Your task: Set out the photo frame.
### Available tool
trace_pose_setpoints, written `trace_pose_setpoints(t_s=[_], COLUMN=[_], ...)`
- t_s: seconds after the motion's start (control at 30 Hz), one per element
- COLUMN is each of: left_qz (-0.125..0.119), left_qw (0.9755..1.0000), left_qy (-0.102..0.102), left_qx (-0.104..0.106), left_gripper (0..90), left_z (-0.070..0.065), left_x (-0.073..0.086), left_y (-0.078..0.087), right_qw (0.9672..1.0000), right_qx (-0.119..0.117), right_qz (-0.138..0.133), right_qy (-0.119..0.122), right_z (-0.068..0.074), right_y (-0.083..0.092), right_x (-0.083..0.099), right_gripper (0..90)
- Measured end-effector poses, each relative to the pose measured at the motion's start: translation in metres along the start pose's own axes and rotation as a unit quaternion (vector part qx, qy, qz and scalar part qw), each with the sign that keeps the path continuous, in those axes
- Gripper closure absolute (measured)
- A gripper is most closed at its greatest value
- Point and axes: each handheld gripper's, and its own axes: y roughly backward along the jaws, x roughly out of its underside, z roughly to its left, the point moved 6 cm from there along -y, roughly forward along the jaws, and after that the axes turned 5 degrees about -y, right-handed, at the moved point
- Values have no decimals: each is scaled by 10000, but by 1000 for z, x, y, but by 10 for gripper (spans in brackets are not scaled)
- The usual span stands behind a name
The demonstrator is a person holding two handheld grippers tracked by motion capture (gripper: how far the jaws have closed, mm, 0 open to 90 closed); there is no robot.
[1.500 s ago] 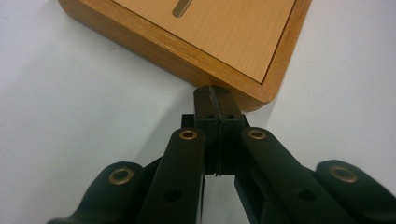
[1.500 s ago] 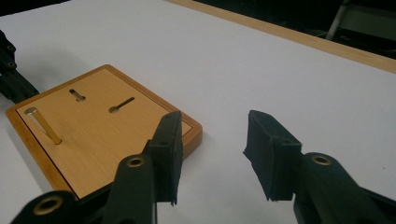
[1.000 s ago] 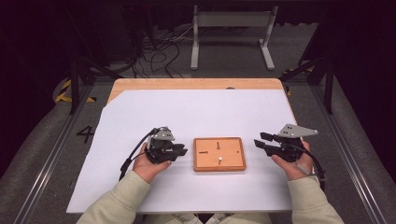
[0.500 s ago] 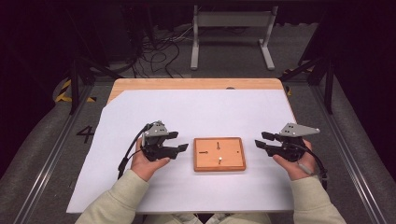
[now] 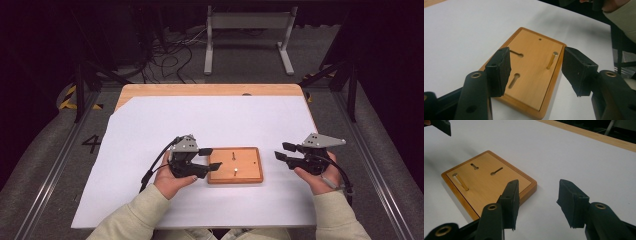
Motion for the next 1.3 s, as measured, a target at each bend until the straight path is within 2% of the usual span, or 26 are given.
trace_pose_setpoints(t_s=[0.27,0.4,0.5,0.57,0.67,0.77,0.9,0.97,1.2,1.3], left_qz=[62,57,-13,-23,77,135,171,261,418,511], left_qw=[9999,9997,9995,9996,9996,9995,9994,9991,9984,9977], left_qy=[-49,-161,-257,-240,-113,-148,-44,-57,-224,-422], left_qx=[148,201,164,126,257,245,297,327,295,102], left_gripper=[379,390,402,404,399,423,430,429,570,660], left_z=[-8,-14,-18,-19,-20,-20,-19,-18,-21,-20], left_x=[-3,-5,-7,-7,-4,0,4,7,14,16], left_y=[-17,-28,-34,-38,-46,-53,-62,-66,-74,-78], right_qw=[10000,10000,10000,10000,10000,10000,10000,10000,10000,10000], right_qx=[-22,-35,-41,-48,-50,-57,-65,-75,-74,-81], right_qz=[6,10,15,17,10,-2,19,12,18,27], right_qy=[-27,-17,-38,-39,-41,-41,-52,-43,-41,-37], right_z=[0,1,1,1,0,1,0,1,1,2], right_y=[0,-1,-1,-1,-1,0,-1,-1,-1,-2], right_x=[1,1,1,1,1,1,2,2,2,3], right_gripper=[519,519,519,518,517,517,516,514,513,513])
